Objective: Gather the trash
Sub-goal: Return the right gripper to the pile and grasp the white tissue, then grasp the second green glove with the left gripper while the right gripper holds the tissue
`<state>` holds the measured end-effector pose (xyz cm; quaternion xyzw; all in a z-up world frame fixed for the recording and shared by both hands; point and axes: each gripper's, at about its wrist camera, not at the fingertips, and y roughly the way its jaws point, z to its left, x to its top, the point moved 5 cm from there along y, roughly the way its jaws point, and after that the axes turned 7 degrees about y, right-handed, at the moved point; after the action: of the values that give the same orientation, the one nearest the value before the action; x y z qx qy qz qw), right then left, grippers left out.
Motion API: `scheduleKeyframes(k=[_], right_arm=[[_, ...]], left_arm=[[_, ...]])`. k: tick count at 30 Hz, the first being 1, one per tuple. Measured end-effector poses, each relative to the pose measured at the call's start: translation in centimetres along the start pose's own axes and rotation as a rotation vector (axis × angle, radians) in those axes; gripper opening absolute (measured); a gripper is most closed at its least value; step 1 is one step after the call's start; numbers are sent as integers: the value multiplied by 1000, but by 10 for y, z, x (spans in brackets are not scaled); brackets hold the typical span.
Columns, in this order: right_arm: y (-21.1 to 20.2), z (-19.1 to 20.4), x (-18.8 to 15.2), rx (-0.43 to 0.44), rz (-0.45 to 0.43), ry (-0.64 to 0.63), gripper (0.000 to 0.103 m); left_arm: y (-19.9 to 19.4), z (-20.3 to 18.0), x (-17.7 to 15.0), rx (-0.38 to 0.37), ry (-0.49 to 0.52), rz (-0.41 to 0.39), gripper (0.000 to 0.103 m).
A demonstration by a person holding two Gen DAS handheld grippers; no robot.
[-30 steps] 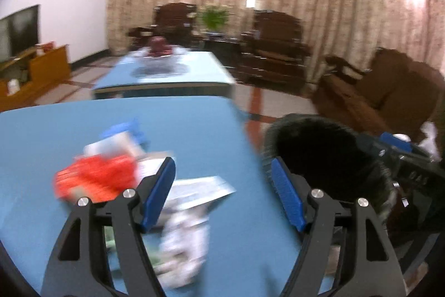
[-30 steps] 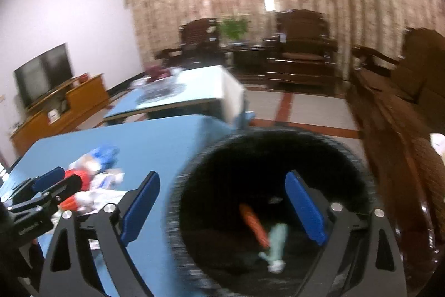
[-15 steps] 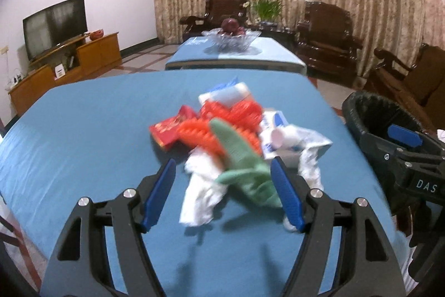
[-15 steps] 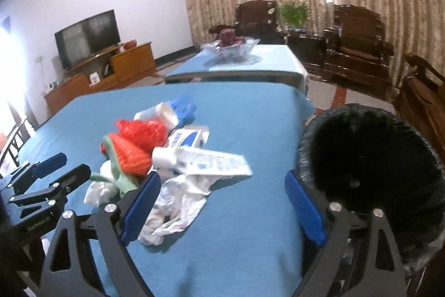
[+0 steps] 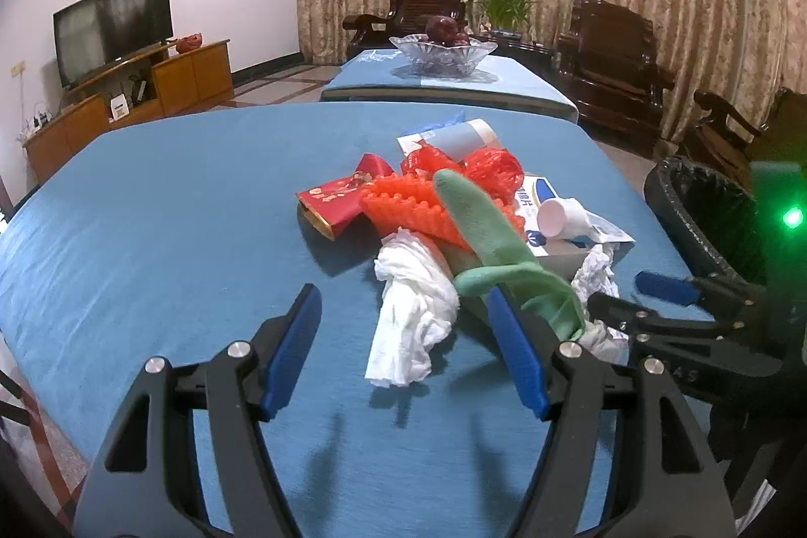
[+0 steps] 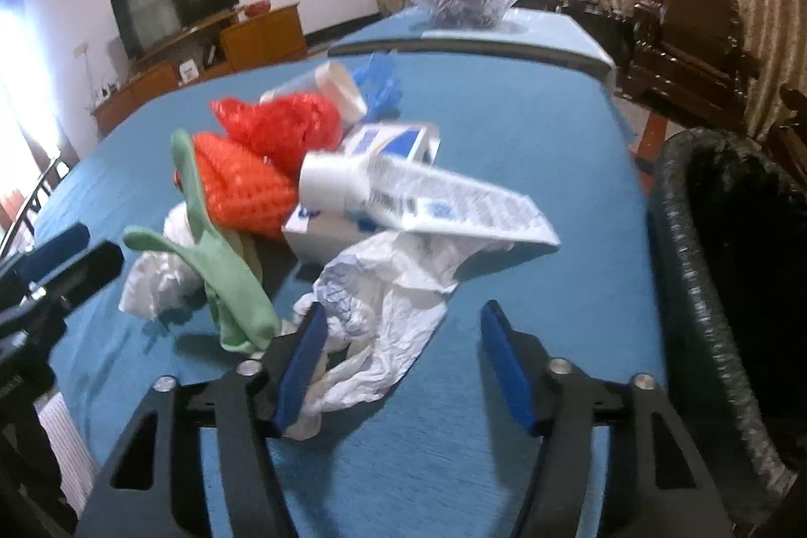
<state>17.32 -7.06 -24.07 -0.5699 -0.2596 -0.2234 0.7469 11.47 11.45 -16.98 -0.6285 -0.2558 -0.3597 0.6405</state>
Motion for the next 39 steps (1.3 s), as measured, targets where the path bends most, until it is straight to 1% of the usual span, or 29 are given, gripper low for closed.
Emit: scheduleKeyframes(k=[2,3,4,5,9,12,19,30,33,35,39], right_arm=[[0,1,0,51,17,4,27],[0,2,-1,62,25,-3,22],[-1,3,-2,52,29,-20,13],[-3,5,-2,49,27,-33,12],[-20,4,2,39,-1,-34,10],[-34,-2,8,5,-15,-35,10],[-65,-22,16,-27,-53,-20,10],[-94,-61,27,-68,-109,25,10],[-97,-68,28,-76,-118,30,10],[-98,-72,28,-80,-123,34,10],[-100,-81,26,-79,-128,47,10]], left_arm=[[2,0,-1,-1,-3,3,67],[2,0,-1,-2,-3,4,67],[3,0,-2,-3,-3,5,67],[3,-1,-2,-5,-3,7,67],[4,-7,-3,-18,1,10,66],[6,-12,-4,-32,3,14,66],[7,-37,-3,-74,21,20,66],[18,-81,4,-144,48,34,66],[25,-92,7,-147,55,38,66],[31,-98,8,-127,60,53,66],[44,-104,8,-112,42,85,66]])
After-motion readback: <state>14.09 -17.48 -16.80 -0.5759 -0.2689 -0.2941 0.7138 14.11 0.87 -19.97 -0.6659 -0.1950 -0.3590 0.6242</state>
